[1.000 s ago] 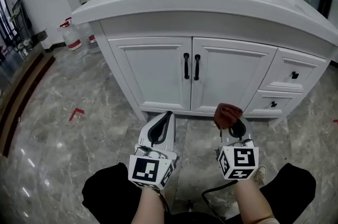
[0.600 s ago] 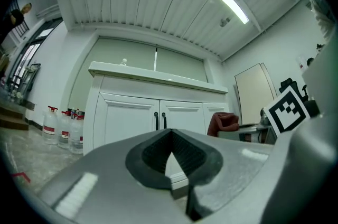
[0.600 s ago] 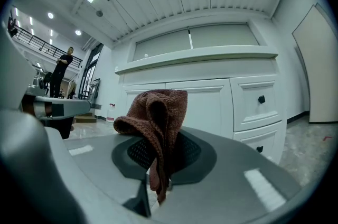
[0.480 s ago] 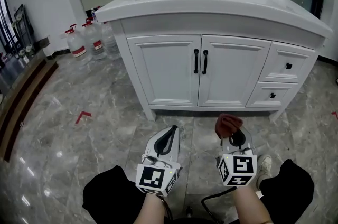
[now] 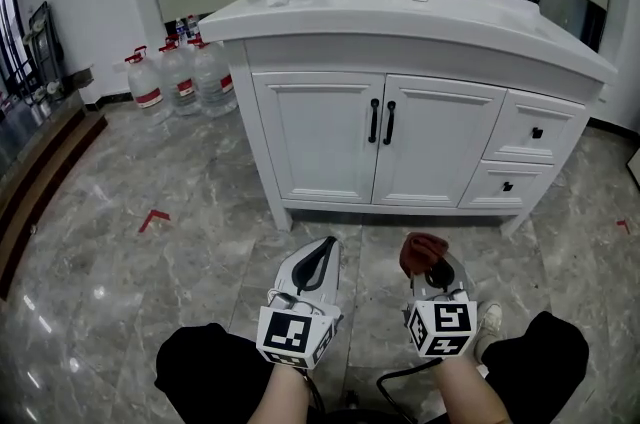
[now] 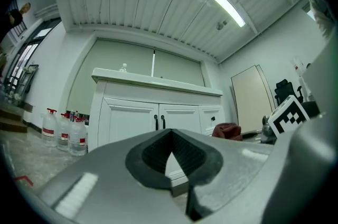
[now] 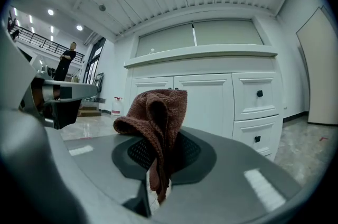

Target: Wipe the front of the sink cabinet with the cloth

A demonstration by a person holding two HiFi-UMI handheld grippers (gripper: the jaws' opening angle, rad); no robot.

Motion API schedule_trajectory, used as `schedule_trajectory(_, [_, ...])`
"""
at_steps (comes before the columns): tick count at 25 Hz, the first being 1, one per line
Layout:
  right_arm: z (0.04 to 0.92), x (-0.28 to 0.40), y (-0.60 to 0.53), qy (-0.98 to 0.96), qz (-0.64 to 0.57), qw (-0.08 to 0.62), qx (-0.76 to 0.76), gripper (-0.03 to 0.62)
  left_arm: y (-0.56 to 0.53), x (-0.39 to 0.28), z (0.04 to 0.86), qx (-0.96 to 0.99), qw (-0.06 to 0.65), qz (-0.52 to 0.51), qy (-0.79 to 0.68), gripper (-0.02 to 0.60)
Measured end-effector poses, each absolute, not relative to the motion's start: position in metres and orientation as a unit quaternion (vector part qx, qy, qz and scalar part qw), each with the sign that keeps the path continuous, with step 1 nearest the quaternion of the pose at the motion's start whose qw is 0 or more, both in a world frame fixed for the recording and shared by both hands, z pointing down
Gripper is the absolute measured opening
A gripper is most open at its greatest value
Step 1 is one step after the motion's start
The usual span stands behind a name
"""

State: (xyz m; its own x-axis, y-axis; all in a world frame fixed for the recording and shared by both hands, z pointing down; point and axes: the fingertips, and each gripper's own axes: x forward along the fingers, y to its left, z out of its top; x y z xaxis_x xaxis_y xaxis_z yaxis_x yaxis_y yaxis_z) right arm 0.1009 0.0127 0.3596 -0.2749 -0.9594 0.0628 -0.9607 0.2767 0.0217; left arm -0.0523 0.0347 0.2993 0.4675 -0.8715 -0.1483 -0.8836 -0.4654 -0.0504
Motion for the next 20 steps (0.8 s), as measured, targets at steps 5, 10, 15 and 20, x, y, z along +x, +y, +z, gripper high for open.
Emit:
schedule_trajectory(5, [0.348,0.099,0.015,-0.798,0.0,0.022,0.603,0.077,0.037,-0.046,0.307,-0.858,0.064,0.033,0.508,0.001])
schedule_trajectory(10, [0.348,0.098,0.016,-0.798,-0.005,0.021,0.602,0.077,0.034,-0.042,0.311,-0.86,0.061,0.03,0.506,0.001])
schedule_trajectory(15, [0.35,0.096,0.015,-0.8,0.0,0.02,0.6,0.077,0.033,-0.04,0.315,-0.861,0.058,0.026,0.505,0.001])
schedule_trajectory(20, [0.355,0.098,0.017,-0.798,0.005,0.021,0.602,0.077,0.033,-0.039,0.317,-0.861,0.057,0.025,0.504,0.001])
